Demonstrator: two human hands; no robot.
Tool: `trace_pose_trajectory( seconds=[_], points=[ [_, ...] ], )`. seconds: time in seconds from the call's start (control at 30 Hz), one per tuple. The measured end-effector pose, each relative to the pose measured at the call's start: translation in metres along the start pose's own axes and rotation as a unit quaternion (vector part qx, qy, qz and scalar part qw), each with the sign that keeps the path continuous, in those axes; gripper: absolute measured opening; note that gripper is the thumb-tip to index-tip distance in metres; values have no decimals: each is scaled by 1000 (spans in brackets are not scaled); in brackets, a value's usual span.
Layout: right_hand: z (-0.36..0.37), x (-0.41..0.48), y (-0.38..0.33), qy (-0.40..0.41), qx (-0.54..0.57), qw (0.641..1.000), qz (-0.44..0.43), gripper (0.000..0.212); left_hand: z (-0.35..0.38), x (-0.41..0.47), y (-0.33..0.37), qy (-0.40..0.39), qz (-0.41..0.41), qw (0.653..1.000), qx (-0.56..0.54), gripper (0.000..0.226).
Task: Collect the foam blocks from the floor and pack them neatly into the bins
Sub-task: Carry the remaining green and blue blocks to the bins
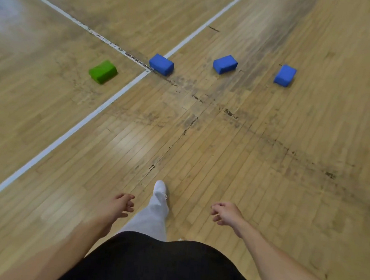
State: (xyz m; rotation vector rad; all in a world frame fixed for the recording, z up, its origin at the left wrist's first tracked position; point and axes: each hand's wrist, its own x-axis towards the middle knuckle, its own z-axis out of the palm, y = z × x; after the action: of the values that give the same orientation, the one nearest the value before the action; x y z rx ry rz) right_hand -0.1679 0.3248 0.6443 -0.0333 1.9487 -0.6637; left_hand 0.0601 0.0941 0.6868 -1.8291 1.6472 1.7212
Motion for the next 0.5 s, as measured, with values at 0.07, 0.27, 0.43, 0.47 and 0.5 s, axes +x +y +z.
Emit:
trace_pose_trajectory(
  seconds=[0.07, 0.27, 0.43, 0.47, 0.5],
  points=[
    [-10, 28, -27, -11, -34, 999, 13, 15, 4, 31, 26, 0, -8, 1000, -29, 18],
    [-47, 116, -146, 6, -58, 998, 32, 16, -11, 137, 134, -10, -20, 998, -57, 22],
    [-78, 177, -276, 20, -62, 998, -9, 13, -40, 199, 245, -17, 17, 999, -42, 21],
    [-83, 188, -301, 24, -58, 998, -21, 13, -46, 212, 263, -15, 23, 999, -38, 21],
    [-87, 200, -324, 24, -58, 998, -32, 13, -52, 223, 280, -11, 29, 999, -38, 20]
  ],
)
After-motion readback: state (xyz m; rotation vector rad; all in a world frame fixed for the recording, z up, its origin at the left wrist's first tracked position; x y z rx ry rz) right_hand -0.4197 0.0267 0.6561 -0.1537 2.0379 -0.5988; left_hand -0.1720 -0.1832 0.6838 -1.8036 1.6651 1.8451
